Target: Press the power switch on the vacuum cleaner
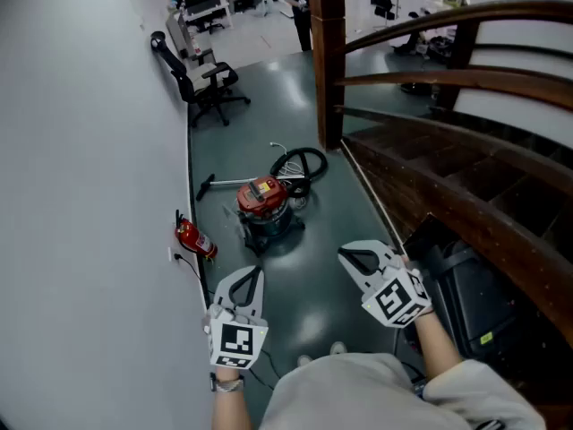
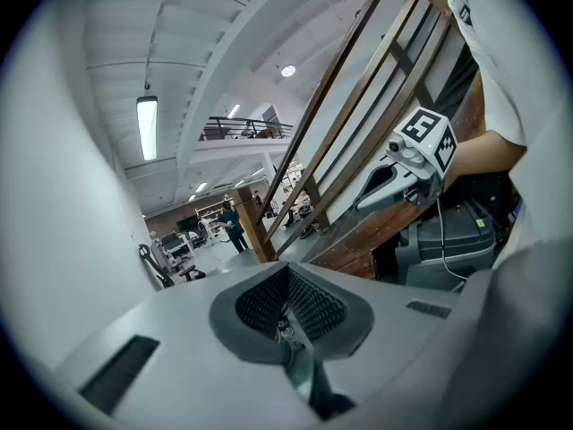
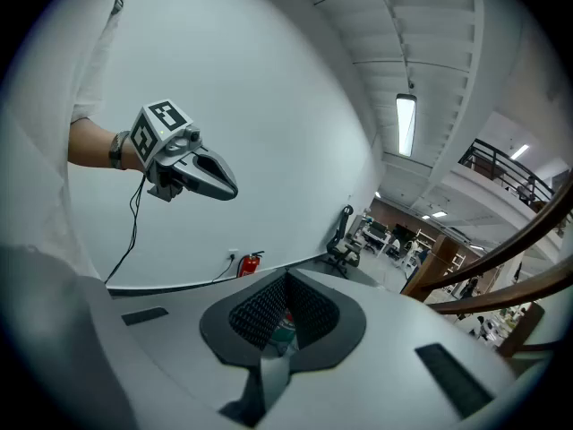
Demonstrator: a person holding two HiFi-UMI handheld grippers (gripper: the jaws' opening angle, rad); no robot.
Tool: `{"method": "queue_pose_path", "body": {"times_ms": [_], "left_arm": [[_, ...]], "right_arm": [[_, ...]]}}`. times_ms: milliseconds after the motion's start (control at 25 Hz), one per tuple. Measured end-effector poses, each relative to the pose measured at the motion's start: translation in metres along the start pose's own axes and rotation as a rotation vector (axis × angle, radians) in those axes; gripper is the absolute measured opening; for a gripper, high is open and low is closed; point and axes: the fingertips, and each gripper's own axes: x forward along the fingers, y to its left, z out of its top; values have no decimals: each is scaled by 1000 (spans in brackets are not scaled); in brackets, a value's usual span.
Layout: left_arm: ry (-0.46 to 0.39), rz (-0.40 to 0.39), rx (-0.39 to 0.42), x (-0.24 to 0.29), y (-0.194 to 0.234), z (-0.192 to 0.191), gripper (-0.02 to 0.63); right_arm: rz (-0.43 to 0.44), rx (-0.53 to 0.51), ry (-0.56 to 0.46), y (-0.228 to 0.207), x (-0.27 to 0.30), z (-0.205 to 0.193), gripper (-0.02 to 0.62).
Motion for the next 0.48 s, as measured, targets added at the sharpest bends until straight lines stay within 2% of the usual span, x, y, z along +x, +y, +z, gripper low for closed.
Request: {"method": "queue_pose_path", "body": {"times_ms": [240, 480], "left_arm": [[26, -8, -27, -1, -2, -10, -2], [19, -18, -67, 4, -7, -9, -2]], "right_arm": [[-17, 83, -16, 3, -2, -6, 28], [12, 127, -34, 5, -2, -7, 29]]}}
